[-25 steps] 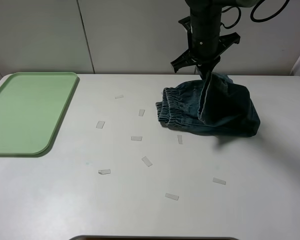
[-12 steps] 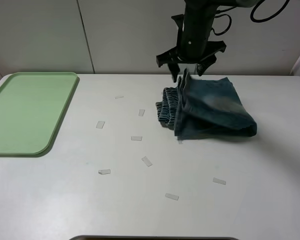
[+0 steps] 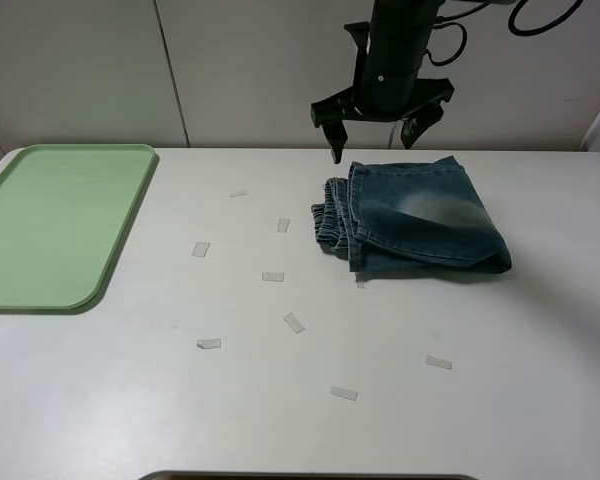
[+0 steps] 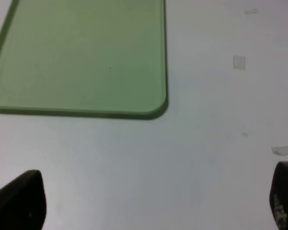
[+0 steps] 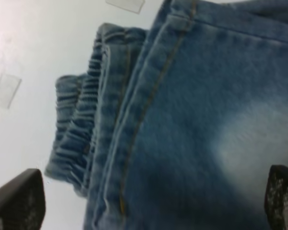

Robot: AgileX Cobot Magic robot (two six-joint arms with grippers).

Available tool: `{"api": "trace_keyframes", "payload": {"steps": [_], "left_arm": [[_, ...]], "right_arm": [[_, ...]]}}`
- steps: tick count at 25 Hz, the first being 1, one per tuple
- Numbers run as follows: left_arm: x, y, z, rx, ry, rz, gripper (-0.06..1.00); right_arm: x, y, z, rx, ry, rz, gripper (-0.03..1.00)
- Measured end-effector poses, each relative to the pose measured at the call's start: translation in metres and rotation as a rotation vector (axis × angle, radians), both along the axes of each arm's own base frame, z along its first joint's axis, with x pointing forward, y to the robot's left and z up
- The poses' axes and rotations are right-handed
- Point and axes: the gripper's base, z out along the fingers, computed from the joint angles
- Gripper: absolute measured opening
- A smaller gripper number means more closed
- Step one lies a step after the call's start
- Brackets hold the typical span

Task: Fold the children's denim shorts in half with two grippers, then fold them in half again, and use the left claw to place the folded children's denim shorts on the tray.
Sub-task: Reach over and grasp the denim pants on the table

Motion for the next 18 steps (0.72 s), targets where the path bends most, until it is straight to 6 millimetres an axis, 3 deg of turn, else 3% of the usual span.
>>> {"api": "trace_keyframes", "payload": {"steps": [8, 18], "left_arm": [[0.0, 0.0, 0.0, 0.0, 0.0, 0.0, 0.92], [0.0, 0.0, 0.0, 0.0, 0.0, 0.0, 0.92]], "right_arm": [[-0.018, -0.012, 0.037, -0.042, 0.017, 0.007, 0.69], [-0.047, -0.022, 0.101, 0.059, -0.08, 0.076, 0.69]]}}
